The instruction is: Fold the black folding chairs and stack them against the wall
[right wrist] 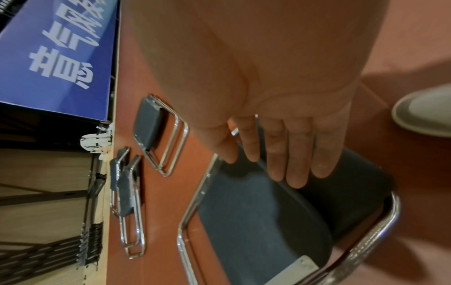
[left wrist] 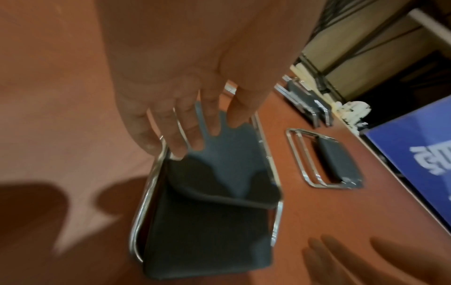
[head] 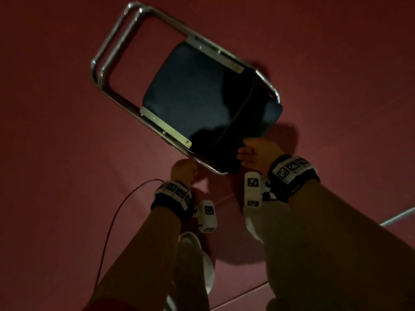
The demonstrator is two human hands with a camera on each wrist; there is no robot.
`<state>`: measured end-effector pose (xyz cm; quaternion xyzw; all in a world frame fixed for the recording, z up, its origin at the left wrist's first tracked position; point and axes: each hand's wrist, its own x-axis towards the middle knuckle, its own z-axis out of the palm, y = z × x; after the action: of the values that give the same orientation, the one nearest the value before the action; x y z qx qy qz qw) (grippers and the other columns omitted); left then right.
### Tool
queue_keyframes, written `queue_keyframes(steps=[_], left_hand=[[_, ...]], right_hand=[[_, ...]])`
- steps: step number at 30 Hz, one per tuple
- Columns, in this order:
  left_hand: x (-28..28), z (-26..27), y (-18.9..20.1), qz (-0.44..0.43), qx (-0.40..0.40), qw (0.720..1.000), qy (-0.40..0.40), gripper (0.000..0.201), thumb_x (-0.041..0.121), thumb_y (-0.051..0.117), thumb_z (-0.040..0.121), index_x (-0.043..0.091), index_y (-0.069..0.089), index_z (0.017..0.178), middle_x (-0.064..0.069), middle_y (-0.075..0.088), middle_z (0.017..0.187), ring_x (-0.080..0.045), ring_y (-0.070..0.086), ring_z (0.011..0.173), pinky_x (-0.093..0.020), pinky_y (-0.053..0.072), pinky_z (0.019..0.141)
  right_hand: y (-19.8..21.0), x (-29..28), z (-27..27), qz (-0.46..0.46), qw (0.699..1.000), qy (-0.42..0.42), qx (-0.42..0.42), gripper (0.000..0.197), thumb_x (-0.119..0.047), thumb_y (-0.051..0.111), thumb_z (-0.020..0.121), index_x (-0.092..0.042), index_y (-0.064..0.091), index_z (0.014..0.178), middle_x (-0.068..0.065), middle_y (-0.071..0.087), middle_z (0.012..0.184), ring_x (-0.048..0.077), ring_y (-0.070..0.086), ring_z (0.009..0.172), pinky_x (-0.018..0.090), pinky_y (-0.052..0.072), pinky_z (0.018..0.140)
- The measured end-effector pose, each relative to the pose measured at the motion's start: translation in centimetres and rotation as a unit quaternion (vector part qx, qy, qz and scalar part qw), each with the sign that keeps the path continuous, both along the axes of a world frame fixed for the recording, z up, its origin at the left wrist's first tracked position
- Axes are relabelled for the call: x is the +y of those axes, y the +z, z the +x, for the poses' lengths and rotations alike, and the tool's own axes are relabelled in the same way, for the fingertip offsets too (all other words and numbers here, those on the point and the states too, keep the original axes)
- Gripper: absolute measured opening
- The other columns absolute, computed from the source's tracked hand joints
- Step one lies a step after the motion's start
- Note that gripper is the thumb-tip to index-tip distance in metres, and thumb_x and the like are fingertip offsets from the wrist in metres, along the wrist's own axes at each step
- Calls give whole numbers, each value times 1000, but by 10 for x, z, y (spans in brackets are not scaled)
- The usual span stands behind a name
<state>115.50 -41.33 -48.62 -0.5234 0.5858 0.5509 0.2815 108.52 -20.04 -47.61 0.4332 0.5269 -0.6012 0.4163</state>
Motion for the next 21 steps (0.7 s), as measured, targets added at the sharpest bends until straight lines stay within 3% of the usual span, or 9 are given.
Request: queue_keyframes(steps=[3, 6, 7, 9, 11, 15, 16, 21], left_hand=[[0, 7, -62, -19, -24, 1000, 7, 22, 8, 51, 99, 12, 61, 80, -10, 61, 85, -25, 56, 76, -39, 44, 74], [2, 20, -127, -44, -24, 997, -62, 16, 11, 50, 103, 10, 66, 103, -6, 60, 97, -24, 59, 88, -32, 48, 75], [3, 23, -142, -37, -32, 997, -54, 16, 14, 51, 103, 15, 67, 101, -1, 58, 95, -20, 58, 85, -28, 47, 73], [1, 26, -174, -35, -35, 996, -68, 25, 18, 54, 100, 30, 54, 79, 7, 52, 85, -8, 49, 71, -26, 48, 71], [-4, 27, -212, -22, -49, 998, -41, 30, 19, 56, 99, 30, 46, 73, 8, 48, 79, -8, 47, 68, -36, 53, 80], [-8, 18, -246, 39, -49, 996, 58, 23, 6, 40, 98, 11, 50, 78, -7, 54, 81, -23, 52, 72, -42, 48, 70], [-8, 16, -249, 51, -42, 995, 76, 20, 4, 37, 95, 8, 52, 82, -11, 58, 87, -27, 55, 77, -44, 48, 72], [-5, 11, -268, 86, -14, 983, 159, 28, 22, 36, 102, 10, 61, 101, -17, 64, 116, -32, 61, 93, -42, 50, 76]], right_hand=[[-62, -11, 4, -3, 1000, -8, 3, 4, -19, 53, 99, -20, 56, 98, 6, 61, 89, 23, 62, 82, 38, 51, 80], [-117, -21, 6, -4, 999, -45, 9, 5, -18, 51, 99, -19, 56, 98, 8, 60, 93, 26, 62, 86, 42, 52, 82], [-132, -23, 7, -6, 998, -57, 10, 6, -18, 51, 99, -18, 56, 97, 9, 60, 94, 26, 62, 86, 42, 52, 81], [-160, -29, 11, -8, 997, -73, 16, 7, -18, 51, 100, -18, 55, 95, 9, 60, 95, 26, 61, 86, 41, 51, 78], [-185, -29, 13, 2, 997, -77, 28, 5, -19, 51, 100, -19, 56, 100, 8, 60, 94, 25, 61, 84, 41, 51, 76], [-219, -25, 25, 4, 993, -110, 48, 21, -15, 48, 100, -18, 54, 120, 9, 59, 95, 27, 60, 84, 42, 51, 69], [-224, -26, 28, 1, 992, -114, 51, 24, -14, 47, 101, -17, 54, 124, 9, 59, 95, 27, 60, 84, 42, 50, 68], [-235, -34, 32, -3, 987, -147, 68, 27, -13, 43, 102, -14, 53, 127, 9, 58, 96, 29, 60, 91, 40, 49, 70]])
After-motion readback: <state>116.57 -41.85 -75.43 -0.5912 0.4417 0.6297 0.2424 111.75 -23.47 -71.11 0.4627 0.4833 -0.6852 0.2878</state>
